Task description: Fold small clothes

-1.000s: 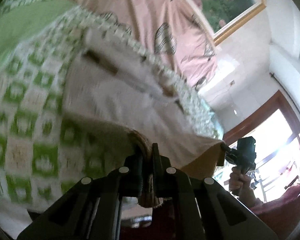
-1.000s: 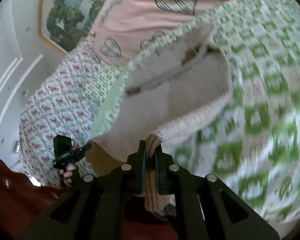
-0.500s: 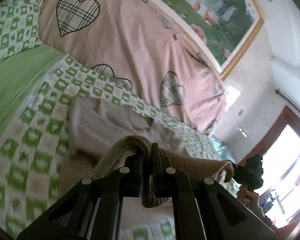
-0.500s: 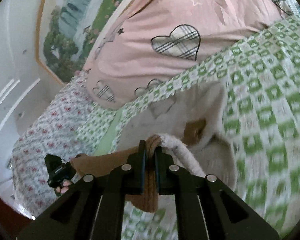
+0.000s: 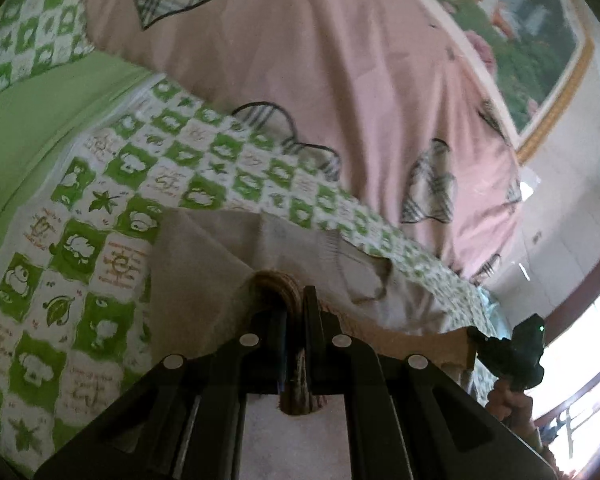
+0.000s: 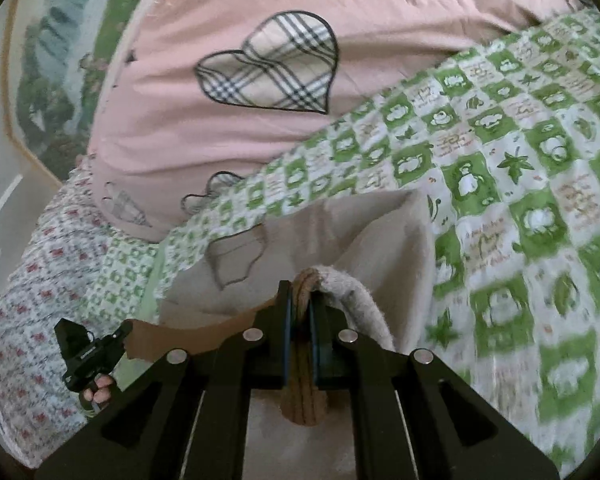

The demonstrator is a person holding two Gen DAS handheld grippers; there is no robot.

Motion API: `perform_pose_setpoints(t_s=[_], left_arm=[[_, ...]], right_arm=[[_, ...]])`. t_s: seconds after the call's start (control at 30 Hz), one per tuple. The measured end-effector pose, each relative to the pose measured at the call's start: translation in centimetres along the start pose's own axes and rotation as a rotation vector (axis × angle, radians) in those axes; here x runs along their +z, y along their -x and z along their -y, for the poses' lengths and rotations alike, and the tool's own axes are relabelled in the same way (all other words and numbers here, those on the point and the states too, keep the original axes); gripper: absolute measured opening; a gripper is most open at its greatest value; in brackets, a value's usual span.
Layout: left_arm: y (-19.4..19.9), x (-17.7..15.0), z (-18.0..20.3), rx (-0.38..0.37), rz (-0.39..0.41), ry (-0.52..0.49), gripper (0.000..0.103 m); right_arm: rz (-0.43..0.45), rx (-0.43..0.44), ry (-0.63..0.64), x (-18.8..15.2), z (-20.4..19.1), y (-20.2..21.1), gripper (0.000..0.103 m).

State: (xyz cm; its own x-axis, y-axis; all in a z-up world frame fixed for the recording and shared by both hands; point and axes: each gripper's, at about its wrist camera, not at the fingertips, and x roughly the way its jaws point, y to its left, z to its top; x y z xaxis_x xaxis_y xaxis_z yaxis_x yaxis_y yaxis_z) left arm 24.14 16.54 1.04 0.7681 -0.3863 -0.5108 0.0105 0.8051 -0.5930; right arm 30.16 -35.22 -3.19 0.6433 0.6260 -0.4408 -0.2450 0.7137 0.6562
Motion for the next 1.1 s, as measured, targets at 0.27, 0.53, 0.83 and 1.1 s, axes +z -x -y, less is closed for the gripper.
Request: perform_pose_setpoints(t_s=[0.27, 0.53, 0.83, 1.1], left_arm=[[-3.7, -0.6, -2.0, 0.101, -0.106, 0.028, 0.009], [1.0, -5.0, 2.6, 0.027, -0.137, -0.053, 0.028], [-5.0, -9.7, 10.6, -0.04, -0.346, -0.29, 0.032], [-8.5, -3.3, 5.2, 0.079, -0.304, -0.224, 0.015]], right_arm=[[-0.057, -0.084, -0.017, 0.1, 1.0, -2.2, 0.012], [0.078, -0.076, 0.073, -2.4, -2.9, 4.3, 0.052], [-0.288, 0.011, 0.398, -8.5, -9.5, -4.0, 0.049], [-0.306, -0.201, 0.398, -2.9, -6.8, -9.2, 0.049]])
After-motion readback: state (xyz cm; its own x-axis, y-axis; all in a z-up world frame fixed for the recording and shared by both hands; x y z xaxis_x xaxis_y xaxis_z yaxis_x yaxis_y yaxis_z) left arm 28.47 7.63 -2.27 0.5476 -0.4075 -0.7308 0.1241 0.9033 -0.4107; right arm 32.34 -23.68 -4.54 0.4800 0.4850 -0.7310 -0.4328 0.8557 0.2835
